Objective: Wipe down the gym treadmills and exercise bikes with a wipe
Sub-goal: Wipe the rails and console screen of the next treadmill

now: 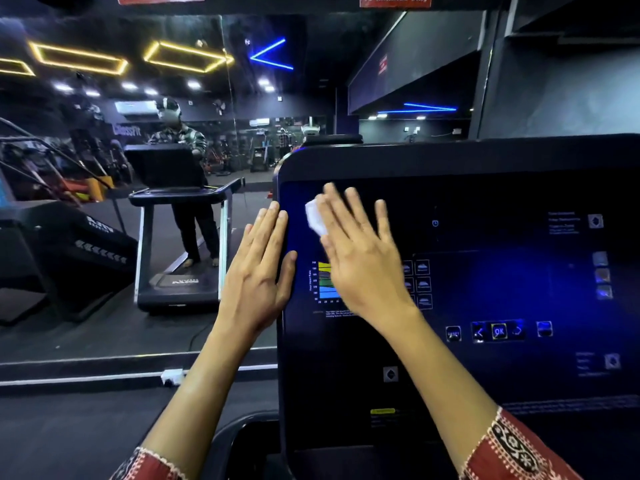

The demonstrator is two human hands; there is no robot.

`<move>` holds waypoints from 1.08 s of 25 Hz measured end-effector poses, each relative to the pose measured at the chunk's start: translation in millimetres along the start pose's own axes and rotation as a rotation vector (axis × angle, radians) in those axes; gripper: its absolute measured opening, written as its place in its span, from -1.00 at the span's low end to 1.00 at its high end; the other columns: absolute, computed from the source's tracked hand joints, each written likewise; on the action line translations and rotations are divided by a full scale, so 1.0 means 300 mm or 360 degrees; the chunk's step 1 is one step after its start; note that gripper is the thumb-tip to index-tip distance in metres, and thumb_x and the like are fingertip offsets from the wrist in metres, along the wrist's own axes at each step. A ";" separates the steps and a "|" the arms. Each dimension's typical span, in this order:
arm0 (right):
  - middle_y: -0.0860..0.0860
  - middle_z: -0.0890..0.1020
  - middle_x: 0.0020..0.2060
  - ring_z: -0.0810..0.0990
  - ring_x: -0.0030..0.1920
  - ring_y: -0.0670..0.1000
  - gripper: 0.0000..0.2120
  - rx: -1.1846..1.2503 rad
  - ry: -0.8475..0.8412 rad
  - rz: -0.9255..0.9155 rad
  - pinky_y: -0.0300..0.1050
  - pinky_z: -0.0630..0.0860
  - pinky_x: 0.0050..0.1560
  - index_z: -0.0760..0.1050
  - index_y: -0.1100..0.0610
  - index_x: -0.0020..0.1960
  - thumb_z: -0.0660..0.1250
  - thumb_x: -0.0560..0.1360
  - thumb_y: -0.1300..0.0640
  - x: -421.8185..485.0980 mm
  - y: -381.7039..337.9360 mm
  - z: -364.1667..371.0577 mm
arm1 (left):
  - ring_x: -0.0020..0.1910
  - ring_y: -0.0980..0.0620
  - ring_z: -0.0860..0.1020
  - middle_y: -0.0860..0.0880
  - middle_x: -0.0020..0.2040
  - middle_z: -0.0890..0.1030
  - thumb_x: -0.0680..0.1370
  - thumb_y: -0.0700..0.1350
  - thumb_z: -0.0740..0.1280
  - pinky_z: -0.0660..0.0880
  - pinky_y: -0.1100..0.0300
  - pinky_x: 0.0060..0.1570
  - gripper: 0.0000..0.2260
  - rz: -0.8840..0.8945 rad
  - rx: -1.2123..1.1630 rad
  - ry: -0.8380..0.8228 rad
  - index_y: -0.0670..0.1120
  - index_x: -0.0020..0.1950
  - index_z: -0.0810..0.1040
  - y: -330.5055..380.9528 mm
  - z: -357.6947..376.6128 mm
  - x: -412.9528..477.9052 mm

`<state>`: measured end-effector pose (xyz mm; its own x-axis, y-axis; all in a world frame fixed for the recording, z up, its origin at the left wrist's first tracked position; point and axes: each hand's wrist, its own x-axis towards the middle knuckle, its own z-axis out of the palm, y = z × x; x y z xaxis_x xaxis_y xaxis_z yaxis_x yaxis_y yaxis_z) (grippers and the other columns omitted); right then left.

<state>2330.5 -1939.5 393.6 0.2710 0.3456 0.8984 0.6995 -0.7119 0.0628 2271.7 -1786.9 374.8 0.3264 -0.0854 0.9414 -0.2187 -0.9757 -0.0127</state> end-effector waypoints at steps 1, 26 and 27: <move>0.06 0.20 0.52 0.12 0.52 0.09 -0.52 -0.0034 0.0032 0.0186 0.11 -0.10 0.49 0.16 0.18 0.52 -0.01 0.62 0.09 -0.006 0.027 -0.011 | 0.46 -0.15 0.23 -0.24 0.45 0.29 0.60 -0.14 0.16 0.18 -0.05 0.44 -0.57 -0.0007 -0.0006 0.0000 -0.32 0.43 0.31 0.003 -0.002 -0.004; 0.18 0.39 0.41 0.29 0.44 0.22 -0.60 0.0134 0.0092 -0.0085 0.13 0.13 0.46 0.35 0.32 0.41 0.13 0.58 0.28 -0.123 0.193 -0.051 | 0.47 -0.13 0.19 -0.23 0.47 0.28 0.56 -0.10 0.19 0.04 0.08 0.47 -0.51 -0.0035 0.0091 -0.0113 -0.30 0.43 0.32 0.155 0.032 -0.009; 0.20 0.38 0.41 0.26 0.45 0.26 -0.60 0.0156 0.0148 0.0138 0.18 0.12 0.46 0.34 0.34 0.41 0.12 0.58 0.30 -0.100 0.242 -0.061 | 0.47 -0.12 0.19 -0.22 0.47 0.27 0.56 -0.09 0.19 0.03 0.08 0.47 -0.51 -0.0040 0.0090 -0.0114 -0.30 0.43 0.32 0.163 0.033 -0.006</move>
<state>2361.0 -2012.7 379.2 0.2740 0.2244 0.9352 0.7384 -0.6721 -0.0551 2269.6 -1836.4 369.1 0.3966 -0.0733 0.9151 -0.1583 -0.9873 -0.0105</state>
